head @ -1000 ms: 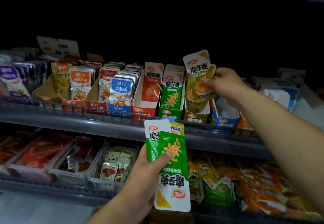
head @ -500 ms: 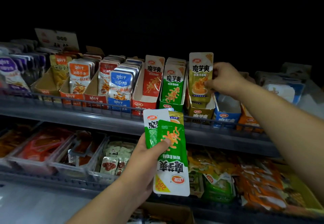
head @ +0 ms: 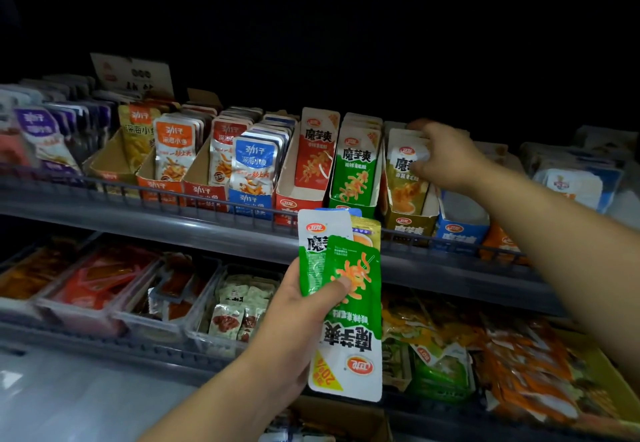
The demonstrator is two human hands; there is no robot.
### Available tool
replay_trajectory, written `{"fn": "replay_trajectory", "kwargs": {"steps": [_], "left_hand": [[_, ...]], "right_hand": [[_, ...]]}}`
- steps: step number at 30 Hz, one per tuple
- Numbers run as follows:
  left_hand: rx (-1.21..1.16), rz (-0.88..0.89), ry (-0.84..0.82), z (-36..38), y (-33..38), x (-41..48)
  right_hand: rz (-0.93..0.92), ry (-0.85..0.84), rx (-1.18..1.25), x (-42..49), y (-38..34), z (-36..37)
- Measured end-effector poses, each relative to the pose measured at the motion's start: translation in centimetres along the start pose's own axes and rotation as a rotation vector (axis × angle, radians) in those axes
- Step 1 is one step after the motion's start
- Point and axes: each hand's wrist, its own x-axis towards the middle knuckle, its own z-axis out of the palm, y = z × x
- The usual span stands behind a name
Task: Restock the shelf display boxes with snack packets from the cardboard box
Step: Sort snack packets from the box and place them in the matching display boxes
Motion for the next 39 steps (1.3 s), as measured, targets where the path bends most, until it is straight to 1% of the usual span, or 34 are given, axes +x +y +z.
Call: {"fn": "replay_trajectory", "kwargs": {"steps": [7, 11, 15, 20, 23, 25, 26, 27, 28, 30, 31, 33, 37, 39], "left_hand": [[-0.008, 0.005, 0.002, -0.5, 0.5, 0.1], [0.025, 0.041, 0.012, -0.6, 0.5, 0.1], [0.093, 0.069, 0.032, -0.9, 0.6, 0.2], [0.172, 0.104, 0.045, -1.1, 0.8, 0.2], [0.191, 0.129, 0.06, -1.1, 0.8, 0.2], [0.208, 0.139, 0.055, -1.2, 0.9, 0.1], [0.211, 0.145, 0.055, -1.2, 0.9, 0.0], [0.21, 0.152, 0.052, -1.2, 1.0, 0.0], [0.207, 0.156, 0.048, -1.2, 1.0, -0.1], [0.196, 0.158, 0.041, -1.2, 1.0, 0.0], [0.19, 0.155, 0.041, -1.2, 0.9, 0.0], [0.185, 0.149, 0.049, -1.1, 0.6, 0.0], [0.233, 0.155, 0.04, -0.9, -0.2, 0.0], [0.245, 0.145, 0.024, -0.6, -0.4, -0.1]], "right_hand": [[-0.016, 0.011, -0.024, 0.5, -0.5, 0.0], [-0.014, 0.037, -0.045, 1.3, 0.1, -0.1], [-0.015, 0.089, -0.122, 1.9, 0.6, 0.2], [0.034, 0.13, -0.302, 1.3, 0.7, 0.7], [0.037, 0.197, -0.307, 0.2, -0.2, -0.2], [0.045, 0.299, -0.19, -1.6, -1.2, -1.1], [0.05, 0.332, -0.067, -3.0, -2.1, -1.5], [0.067, 0.33, 0.073, -4.8, -3.2, -1.9], [0.103, 0.289, 0.209, -6.9, -4.5, -2.2], [0.224, 0.09, 0.426, -11.7, -7.0, -2.1], [0.289, -0.021, 0.511, -14.1, -8.0, -1.7], [0.398, -0.166, 0.655, -17.7, -9.3, -0.9], [0.52, -0.379, 0.924, -20.0, -10.1, 0.4], [0.529, -0.372, 1.01, -20.1, -10.2, 1.0]]}}
